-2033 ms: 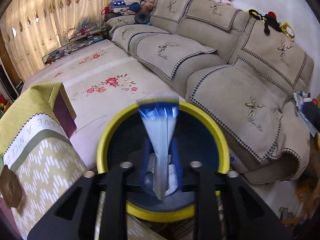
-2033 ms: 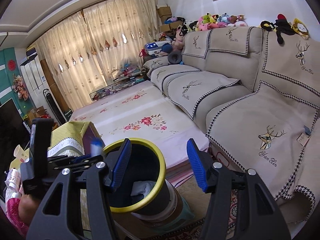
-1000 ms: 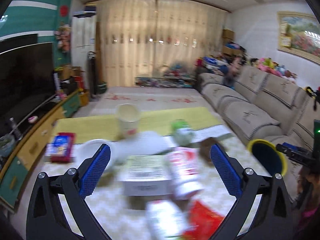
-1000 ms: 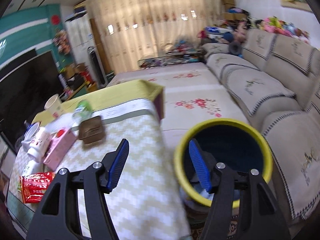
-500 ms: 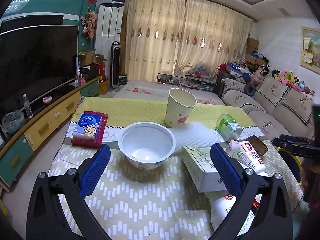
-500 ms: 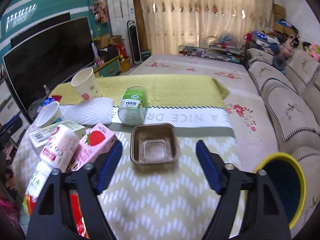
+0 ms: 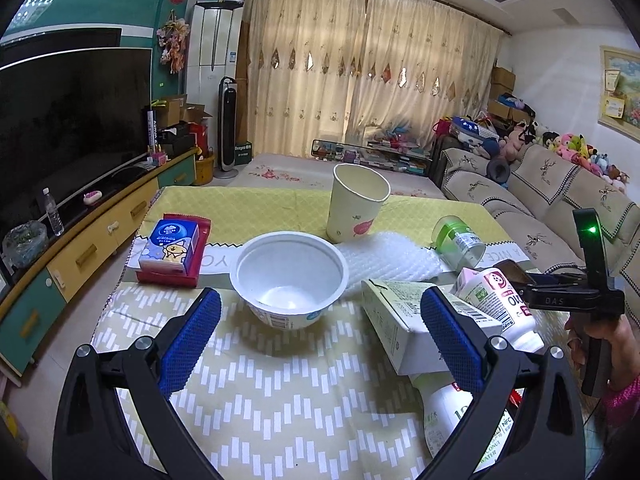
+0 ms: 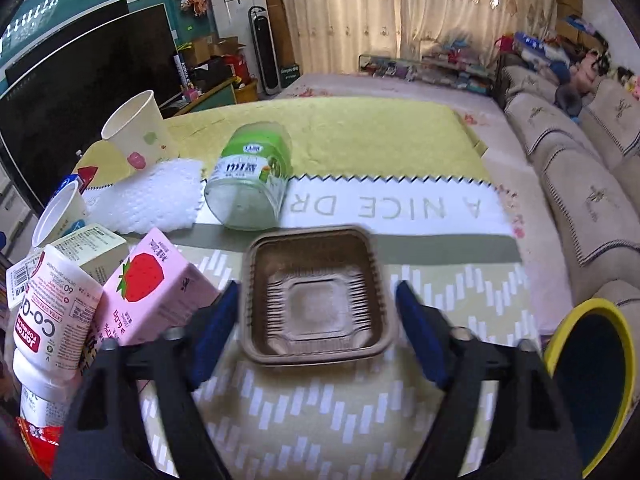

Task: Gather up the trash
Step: 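Grasp the brown plastic tray with the right gripper and lift it, then lower the brown tray into the bin and open the right gripper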

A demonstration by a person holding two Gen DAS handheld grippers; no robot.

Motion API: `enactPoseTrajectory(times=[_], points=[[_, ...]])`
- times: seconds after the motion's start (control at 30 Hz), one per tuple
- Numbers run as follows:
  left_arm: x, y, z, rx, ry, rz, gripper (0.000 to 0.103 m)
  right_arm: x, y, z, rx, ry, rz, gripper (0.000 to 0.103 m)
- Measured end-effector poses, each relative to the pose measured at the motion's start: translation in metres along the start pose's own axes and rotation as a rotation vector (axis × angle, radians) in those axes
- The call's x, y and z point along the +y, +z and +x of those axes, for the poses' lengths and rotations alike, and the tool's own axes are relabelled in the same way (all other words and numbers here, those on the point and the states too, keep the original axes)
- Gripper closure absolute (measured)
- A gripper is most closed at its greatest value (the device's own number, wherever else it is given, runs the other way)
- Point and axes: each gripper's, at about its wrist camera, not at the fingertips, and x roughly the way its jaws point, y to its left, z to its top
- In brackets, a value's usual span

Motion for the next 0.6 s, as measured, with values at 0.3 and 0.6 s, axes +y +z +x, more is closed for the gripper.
enactPoseTrajectory(times=[0.3, 0.6], points=[[-0.004, -0.001, 0.003, 0.001, 0.006, 0.009, 0.005, -0.002, -0.01, -0.037, -0.061, 0.026, 0.021, 0.036], [-0.004, -0.001, 0.003, -0.003, 0.004, 0.013, 0.005, -0.069, -0.042, -0.097, -0.152, -0.116, 0.157, 0.036]])
